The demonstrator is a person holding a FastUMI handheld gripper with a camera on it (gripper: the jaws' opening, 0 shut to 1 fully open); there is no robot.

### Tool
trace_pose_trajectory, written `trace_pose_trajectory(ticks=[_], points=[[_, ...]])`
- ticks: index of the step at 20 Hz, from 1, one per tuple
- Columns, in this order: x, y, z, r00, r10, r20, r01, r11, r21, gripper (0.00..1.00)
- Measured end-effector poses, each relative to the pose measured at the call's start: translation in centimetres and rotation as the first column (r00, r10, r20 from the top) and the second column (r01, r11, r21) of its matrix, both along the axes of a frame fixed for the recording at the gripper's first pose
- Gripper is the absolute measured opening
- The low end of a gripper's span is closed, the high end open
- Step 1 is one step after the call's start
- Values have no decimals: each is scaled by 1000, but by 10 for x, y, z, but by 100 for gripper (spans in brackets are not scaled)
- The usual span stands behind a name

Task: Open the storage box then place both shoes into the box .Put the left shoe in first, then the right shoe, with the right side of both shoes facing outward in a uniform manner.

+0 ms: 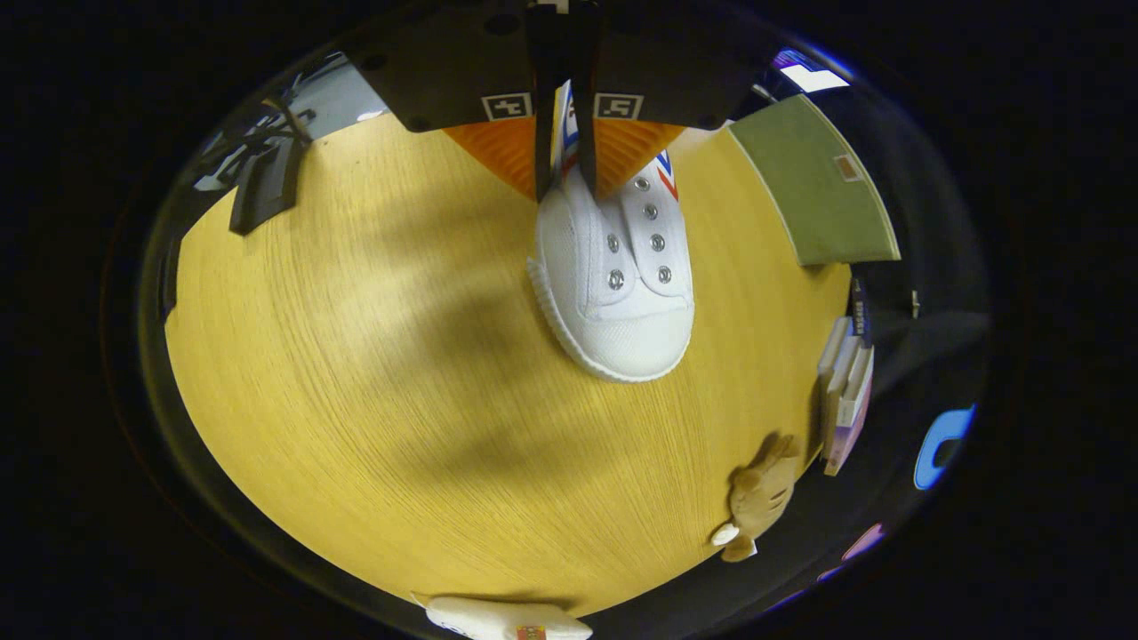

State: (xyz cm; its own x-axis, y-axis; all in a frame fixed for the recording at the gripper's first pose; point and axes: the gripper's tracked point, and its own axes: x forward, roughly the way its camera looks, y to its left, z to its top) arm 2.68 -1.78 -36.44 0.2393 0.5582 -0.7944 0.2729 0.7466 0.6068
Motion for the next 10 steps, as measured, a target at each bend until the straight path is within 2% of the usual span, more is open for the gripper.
trace_pose_trajectory(ticks=[10], points=[[12, 7, -8, 978, 37, 203, -66, 988, 136, 10]])
